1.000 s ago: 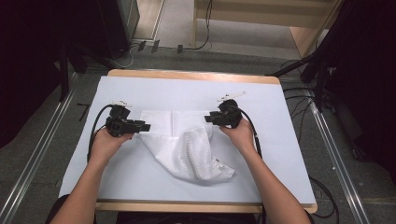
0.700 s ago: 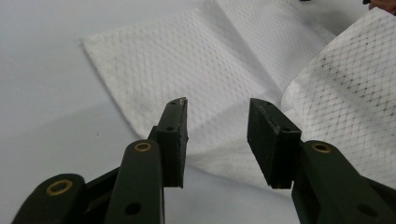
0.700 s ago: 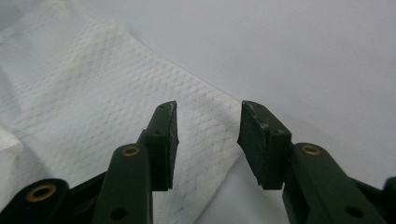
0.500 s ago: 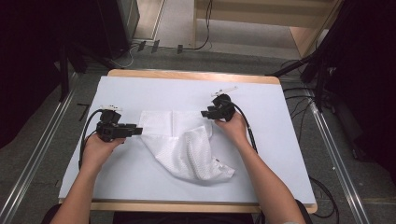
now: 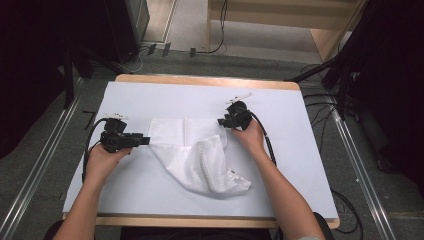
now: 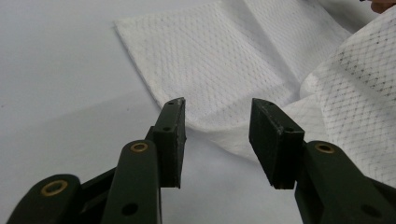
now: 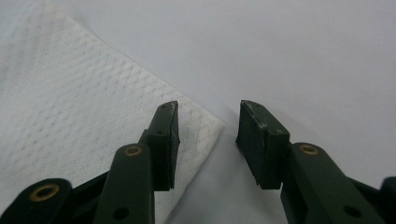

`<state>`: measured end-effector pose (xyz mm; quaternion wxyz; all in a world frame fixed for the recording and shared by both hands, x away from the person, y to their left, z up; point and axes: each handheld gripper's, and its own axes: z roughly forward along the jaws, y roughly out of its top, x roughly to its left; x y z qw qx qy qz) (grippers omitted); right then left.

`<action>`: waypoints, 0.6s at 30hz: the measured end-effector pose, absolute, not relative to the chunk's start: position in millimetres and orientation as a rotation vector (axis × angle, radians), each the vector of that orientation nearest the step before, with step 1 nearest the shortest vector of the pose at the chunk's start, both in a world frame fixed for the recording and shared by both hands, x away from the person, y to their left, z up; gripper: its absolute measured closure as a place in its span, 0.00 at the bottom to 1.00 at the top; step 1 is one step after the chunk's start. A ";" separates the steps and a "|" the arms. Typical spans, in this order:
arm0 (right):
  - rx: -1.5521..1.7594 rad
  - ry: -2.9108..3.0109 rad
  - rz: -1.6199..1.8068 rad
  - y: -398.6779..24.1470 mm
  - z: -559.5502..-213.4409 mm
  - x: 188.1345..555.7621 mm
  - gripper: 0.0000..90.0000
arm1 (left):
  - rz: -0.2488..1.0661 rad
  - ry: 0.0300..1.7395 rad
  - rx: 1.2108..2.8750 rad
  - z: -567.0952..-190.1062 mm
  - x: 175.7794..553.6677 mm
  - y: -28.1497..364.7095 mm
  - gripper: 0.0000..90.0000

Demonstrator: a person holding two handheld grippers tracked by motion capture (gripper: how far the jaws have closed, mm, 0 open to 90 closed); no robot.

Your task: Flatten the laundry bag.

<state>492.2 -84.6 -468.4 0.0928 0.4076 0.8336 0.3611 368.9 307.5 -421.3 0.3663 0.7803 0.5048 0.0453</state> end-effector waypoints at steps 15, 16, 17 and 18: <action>1.209 2.527 1.059 -78.7 -466.6 485.7 1.00 | 0.117 1.296 2.008 -422.1 370.9 306.2 0.63; 1.216 2.520 1.064 -81.0 -466.5 486.7 1.00 | 0.117 1.296 2.006 -421.7 370.7 306.6 0.63; 1.235 2.518 1.065 -83.6 -465.4 487.4 1.00 | 0.118 1.297 2.004 -421.5 370.5 306.8 0.63; 1.242 2.511 1.069 -86.2 -464.4 488.0 1.00 | 0.119 1.299 1.998 -421.3 370.4 307.0 0.63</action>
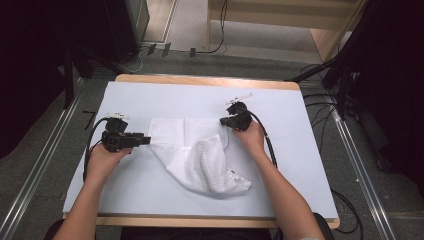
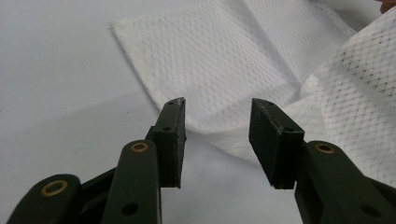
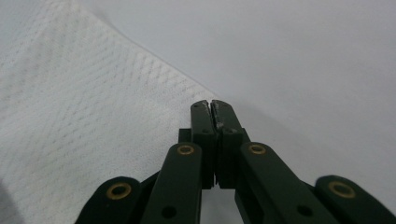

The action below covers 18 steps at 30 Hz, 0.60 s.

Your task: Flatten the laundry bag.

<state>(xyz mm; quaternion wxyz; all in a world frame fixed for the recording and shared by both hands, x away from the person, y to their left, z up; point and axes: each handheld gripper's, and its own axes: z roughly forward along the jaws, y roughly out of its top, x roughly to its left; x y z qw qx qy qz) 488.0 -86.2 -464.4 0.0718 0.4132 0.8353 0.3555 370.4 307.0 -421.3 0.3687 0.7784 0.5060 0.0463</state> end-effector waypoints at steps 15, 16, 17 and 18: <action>1.448 2.333 1.081 -154.9 -460.2 501.5 1.00 | 0.120 1.294 2.006 -421.7 371.7 304.6 0.63; 1.455 2.322 1.075 -159.8 -460.0 502.1 1.00 | 0.118 1.294 2.007 -421.7 371.9 304.3 0.63; 1.465 2.311 1.074 -165.5 -459.8 502.7 1.00 | 0.118 1.291 2.010 -421.8 372.1 304.1 0.63; 1.470 2.303 1.070 -168.6 -459.7 503.1 1.00 | 0.114 1.291 2.009 -422.0 372.2 303.6 0.63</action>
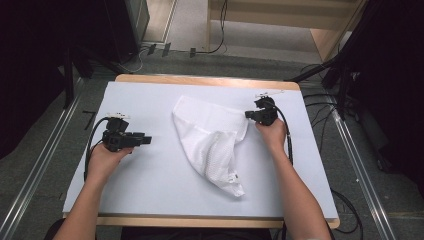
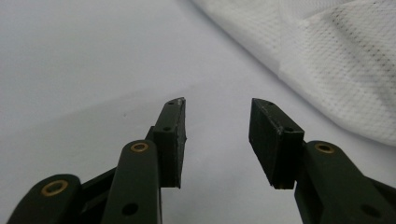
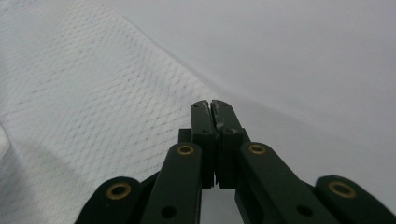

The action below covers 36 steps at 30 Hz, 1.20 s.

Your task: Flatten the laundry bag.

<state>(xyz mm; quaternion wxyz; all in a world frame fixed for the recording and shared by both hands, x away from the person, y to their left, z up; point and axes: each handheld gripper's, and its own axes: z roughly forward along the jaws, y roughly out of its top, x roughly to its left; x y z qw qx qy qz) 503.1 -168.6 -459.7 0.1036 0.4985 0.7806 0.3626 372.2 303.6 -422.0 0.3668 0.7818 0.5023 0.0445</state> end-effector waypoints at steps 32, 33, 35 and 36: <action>1.403 2.324 1.169 -171.8 -430.4 431.9 0.79 | 0.094 1.218 2.045 -418.0 389.0 284.0 0.62; 1.402 2.330 1.175 -171.0 -430.2 429.6 0.79 | 0.092 1.215 2.046 -417.8 390.0 282.7 0.62; 1.391 2.341 1.184 -169.3 -430.3 423.6 0.79 | 0.096 1.206 2.051 -417.5 391.9 280.0 0.62; 1.394 2.345 1.176 -167.8 -430.2 420.5 0.79 | 0.094 1.203 2.051 -417.6 393.1 278.2 0.62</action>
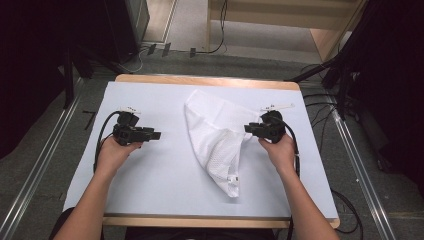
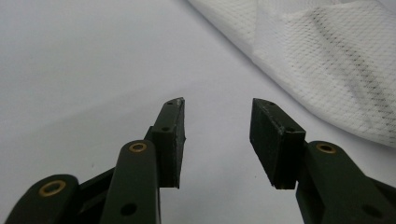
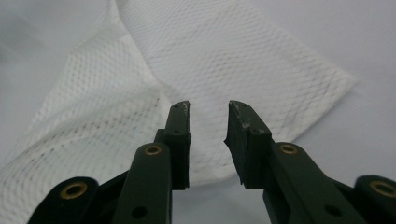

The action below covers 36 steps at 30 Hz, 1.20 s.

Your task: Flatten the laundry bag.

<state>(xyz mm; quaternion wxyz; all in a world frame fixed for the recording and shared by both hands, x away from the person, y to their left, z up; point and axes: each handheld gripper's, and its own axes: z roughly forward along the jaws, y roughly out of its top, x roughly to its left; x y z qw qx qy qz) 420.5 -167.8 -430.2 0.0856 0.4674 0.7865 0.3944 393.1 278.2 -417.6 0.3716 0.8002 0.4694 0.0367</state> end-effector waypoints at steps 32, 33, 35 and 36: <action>1.354 2.466 1.064 -139.8 -469.5 413.0 0.99 | 0.082 1.182 2.077 -418.9 402.6 267.5 0.62; 1.364 2.469 1.065 -139.8 -469.1 413.5 1.00 | 0.085 1.182 2.076 -419.0 402.7 267.7 0.62; 1.372 2.483 1.064 -140.2 -467.5 415.0 1.00 | 0.090 1.183 2.076 -418.8 402.7 268.5 0.62; 1.381 2.481 1.072 -140.5 -465.6 414.9 1.00 | 0.089 1.184 2.072 -418.7 402.7 268.8 0.62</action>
